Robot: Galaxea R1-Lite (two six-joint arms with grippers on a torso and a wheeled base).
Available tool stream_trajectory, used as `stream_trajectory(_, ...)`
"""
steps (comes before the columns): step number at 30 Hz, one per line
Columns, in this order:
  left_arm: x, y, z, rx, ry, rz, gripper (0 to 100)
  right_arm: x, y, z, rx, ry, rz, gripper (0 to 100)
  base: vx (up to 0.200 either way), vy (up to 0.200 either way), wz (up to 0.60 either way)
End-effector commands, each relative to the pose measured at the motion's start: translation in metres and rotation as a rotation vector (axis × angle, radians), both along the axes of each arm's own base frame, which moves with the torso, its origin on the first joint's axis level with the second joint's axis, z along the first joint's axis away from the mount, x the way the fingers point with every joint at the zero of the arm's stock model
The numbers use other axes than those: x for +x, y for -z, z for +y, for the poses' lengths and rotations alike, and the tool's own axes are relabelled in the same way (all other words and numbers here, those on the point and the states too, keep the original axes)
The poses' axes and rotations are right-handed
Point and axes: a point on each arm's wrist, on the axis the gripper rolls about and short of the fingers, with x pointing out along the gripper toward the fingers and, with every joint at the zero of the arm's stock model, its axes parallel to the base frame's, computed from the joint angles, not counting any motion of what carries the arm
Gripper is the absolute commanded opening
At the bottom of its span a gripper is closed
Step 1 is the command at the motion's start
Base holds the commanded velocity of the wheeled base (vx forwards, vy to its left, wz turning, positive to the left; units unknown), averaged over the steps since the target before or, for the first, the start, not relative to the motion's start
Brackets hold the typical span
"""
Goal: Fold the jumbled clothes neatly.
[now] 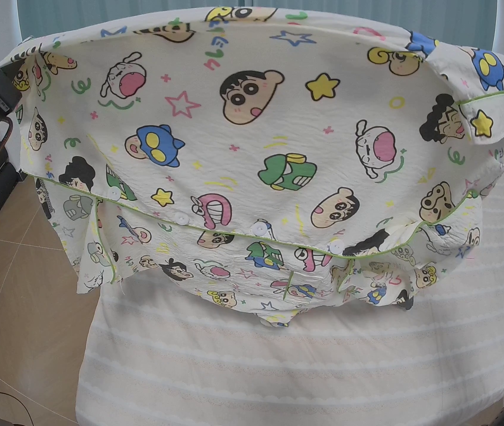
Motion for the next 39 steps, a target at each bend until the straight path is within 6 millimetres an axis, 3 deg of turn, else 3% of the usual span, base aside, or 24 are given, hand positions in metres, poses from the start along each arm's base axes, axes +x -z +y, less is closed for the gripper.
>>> stream_trajectory(1, -0.008, -0.002, 0.003, -0.002, -0.002, -0.019, 0, -0.005, -0.002, -0.001, 0.002, -0.006, -0.016, 0, 0.000, 0.000, 0.00)
stream_trajectory(15, -0.008, 0.017, -0.003, 0.023, 0.027, 0.045, 0, 0.000, 0.019, 0.001, -0.029, -0.033, 0.051, 0, 0.000, 0.000, 0.00)
stream_trajectory(36, -0.011, 0.015, -0.001, 0.020, 0.030, 0.035, 0, -0.002, 0.015, 0.000, -0.024, -0.035, 0.034, 0, -0.200, 0.000, 0.00)
stream_trajectory(39, -0.014, 0.015, 0.000, 0.016, 0.032, 0.029, 0, -0.003, 0.014, 0.000, -0.024, -0.037, 0.031, 0, 0.000, 0.000, 0.00)
